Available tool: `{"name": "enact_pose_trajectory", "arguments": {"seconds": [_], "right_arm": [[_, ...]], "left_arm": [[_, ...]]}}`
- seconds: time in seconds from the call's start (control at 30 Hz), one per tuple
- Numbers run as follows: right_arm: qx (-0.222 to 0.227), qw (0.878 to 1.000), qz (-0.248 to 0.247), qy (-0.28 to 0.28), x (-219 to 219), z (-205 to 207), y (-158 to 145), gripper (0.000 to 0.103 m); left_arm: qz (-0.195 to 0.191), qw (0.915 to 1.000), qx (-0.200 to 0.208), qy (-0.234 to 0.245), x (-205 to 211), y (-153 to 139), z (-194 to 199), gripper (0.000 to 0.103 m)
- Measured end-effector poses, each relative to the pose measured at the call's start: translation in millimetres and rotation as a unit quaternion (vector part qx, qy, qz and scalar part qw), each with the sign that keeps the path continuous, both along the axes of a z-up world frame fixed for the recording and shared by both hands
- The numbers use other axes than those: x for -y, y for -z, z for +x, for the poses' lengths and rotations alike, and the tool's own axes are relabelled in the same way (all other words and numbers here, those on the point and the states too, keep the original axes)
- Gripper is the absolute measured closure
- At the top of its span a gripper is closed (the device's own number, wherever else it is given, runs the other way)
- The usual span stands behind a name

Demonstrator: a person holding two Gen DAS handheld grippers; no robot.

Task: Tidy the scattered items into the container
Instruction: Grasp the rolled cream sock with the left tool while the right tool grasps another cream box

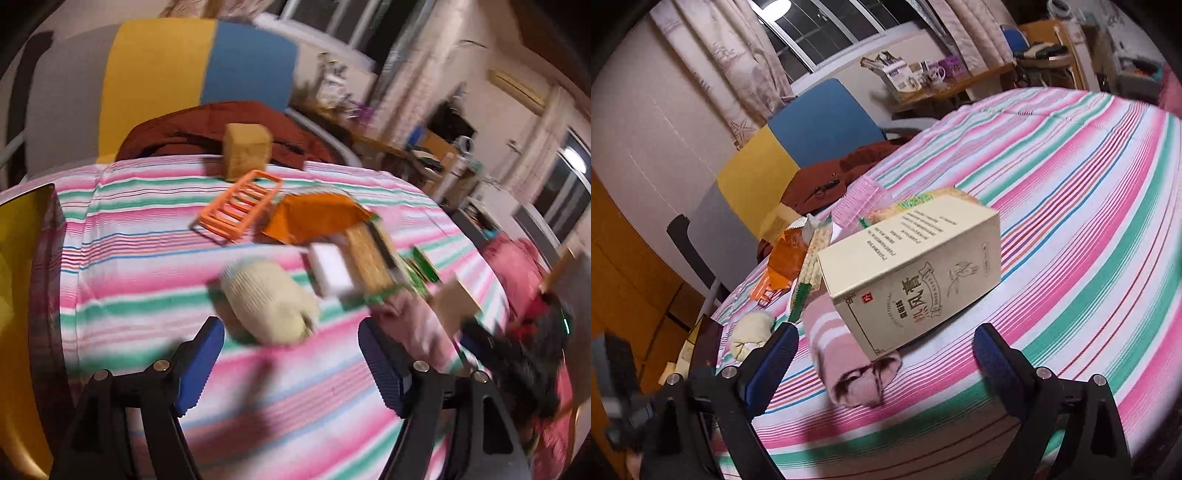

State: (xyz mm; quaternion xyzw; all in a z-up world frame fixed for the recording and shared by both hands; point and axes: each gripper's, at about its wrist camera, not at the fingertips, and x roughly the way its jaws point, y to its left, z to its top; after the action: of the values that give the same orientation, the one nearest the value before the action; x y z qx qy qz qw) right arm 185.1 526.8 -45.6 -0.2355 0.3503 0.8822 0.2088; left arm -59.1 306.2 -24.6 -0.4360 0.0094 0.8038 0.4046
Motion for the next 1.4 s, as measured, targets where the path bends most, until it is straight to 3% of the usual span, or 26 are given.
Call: {"name": "enact_pose_trajectory", "arguments": {"seconds": [0.2, 0.33, 0.47, 0.67, 0.87, 1.23, 1.4], "right_arm": [[-0.009, 0.999, 0.020, 0.024, -4, 8, -1, 0.004], [-0.025, 0.999, 0.018, 0.036, -9, 14, -2, 0.001], [-0.040, 0.998, -0.001, 0.045, -17, 16, -2, 0.000], [-0.046, 0.996, -0.025, 0.068, -29, 8, -9, 0.000], [-0.025, 0.992, -0.034, 0.116, -29, -6, -16, 0.000], [0.059, 0.988, 0.032, 0.142, -9, -51, -25, 0.000], [0.068, 0.989, 0.048, 0.122, -13, -41, -21, 0.018]], "left_arm": [[-0.037, 0.9980, 0.028, -0.042, -24, 16, -26, 0.025], [-0.040, 0.9968, 0.048, -0.050, -33, 28, -34, 0.025], [-0.048, 0.9959, 0.058, -0.051, -41, 40, -36, 0.032], [-0.047, 0.9982, 0.010, -0.034, -40, 41, -22, 0.039], [-0.037, 0.9991, -0.009, -0.018, -33, 39, -16, 0.040], [-0.028, 0.9984, -0.046, 0.016, -10, 27, 12, 0.043], [-0.021, 0.9981, -0.047, 0.033, 1, 25, 22, 0.045]]}}
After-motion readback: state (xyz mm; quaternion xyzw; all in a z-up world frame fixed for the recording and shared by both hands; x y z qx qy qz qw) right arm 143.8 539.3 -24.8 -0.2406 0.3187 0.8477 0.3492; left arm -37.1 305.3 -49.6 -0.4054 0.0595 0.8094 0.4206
